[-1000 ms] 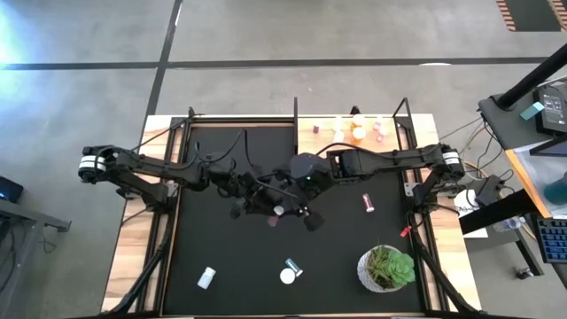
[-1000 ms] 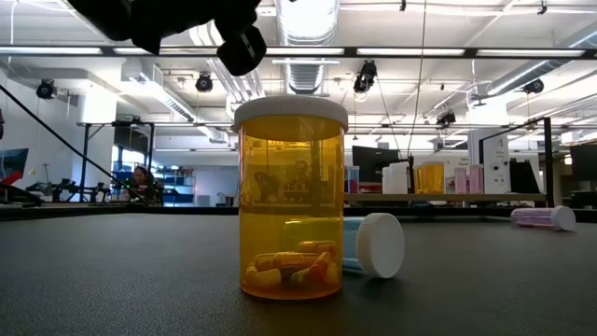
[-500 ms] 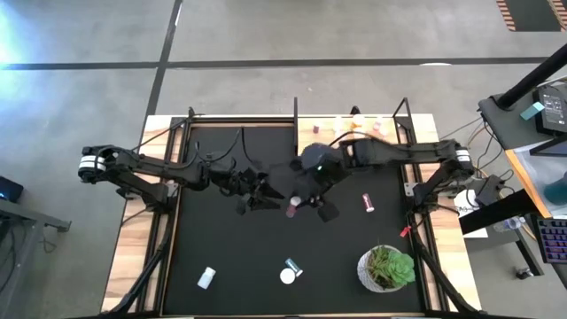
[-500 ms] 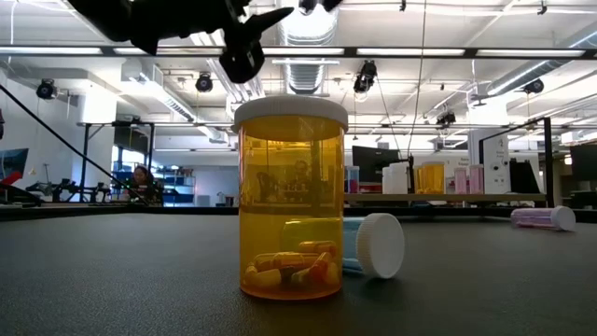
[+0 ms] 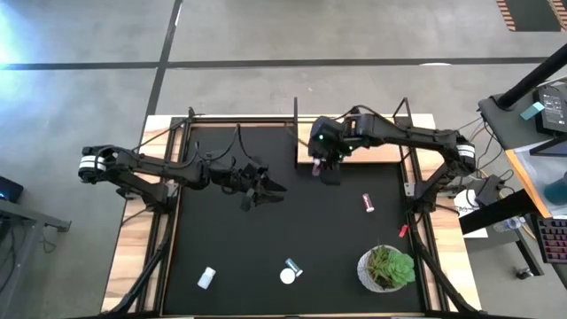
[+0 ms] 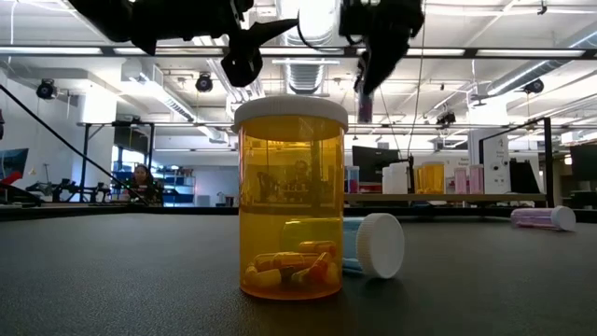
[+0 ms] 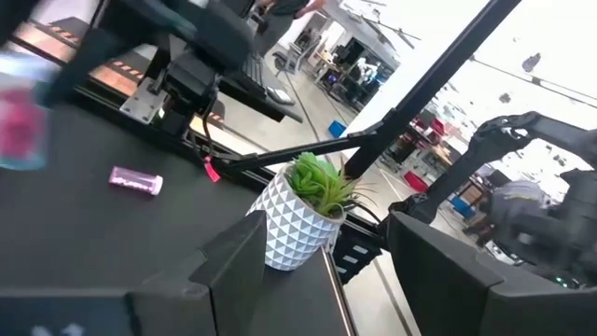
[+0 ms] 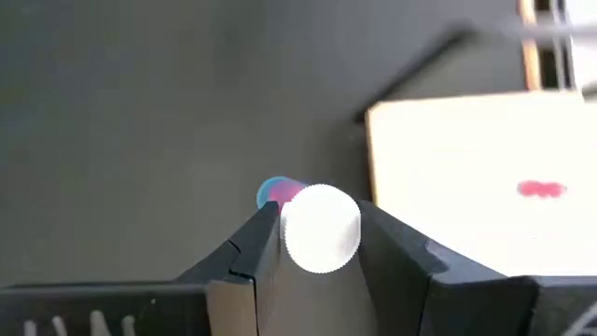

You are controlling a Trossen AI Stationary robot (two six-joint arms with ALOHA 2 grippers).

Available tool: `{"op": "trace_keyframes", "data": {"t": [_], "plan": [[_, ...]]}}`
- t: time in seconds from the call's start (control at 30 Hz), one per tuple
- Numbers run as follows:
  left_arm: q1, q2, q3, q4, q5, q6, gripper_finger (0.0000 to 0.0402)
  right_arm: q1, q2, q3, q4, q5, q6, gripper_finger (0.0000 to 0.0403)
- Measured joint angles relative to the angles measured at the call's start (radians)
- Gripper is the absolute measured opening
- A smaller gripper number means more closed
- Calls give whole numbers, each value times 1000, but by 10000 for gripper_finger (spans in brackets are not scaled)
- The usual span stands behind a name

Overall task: Pick and place medicine bottles onto shelf by color
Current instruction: Put the top blue pill bottle on the shelf aligned with the other blue pill bottle

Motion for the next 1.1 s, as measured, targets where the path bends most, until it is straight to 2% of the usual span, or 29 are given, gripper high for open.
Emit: {"op": "trace_keyframes", "data": {"t": [0.1, 0.2, 0.33, 0.43, 0.53, 0.63, 0.8, 1.1], "plan": [[0, 0, -1, -1, 0, 0, 208, -77, -1, -39, 32, 27, 52, 118], [0, 0, 0, -1, 0, 0, 208, -140, 15, -86, 115, 79, 173, 118], [1, 0, 2, 0, 0, 0, 208, -183, 53, -134, 219, 126, 313, 118], [8, 0, 2, -2, 4, 0, 208, -196, 87, -139, 246, 169, 357, 118], [38, -5, -2, -4, 40, 0, 208, -199, 123, -129, 245, 242, 381, 118], [86, -14, -4, -8, 120, 0, 208, -204, 146, -126, 245, 301, 414, 118], [154, -24, -4, -12, 211, -1, 208, -214, 177, -125, 248, 306, 479, 118], [223, -29, 6, -7, 217, -52, 208, -219, 219, -125, 280, 307, 516, 118]]}}
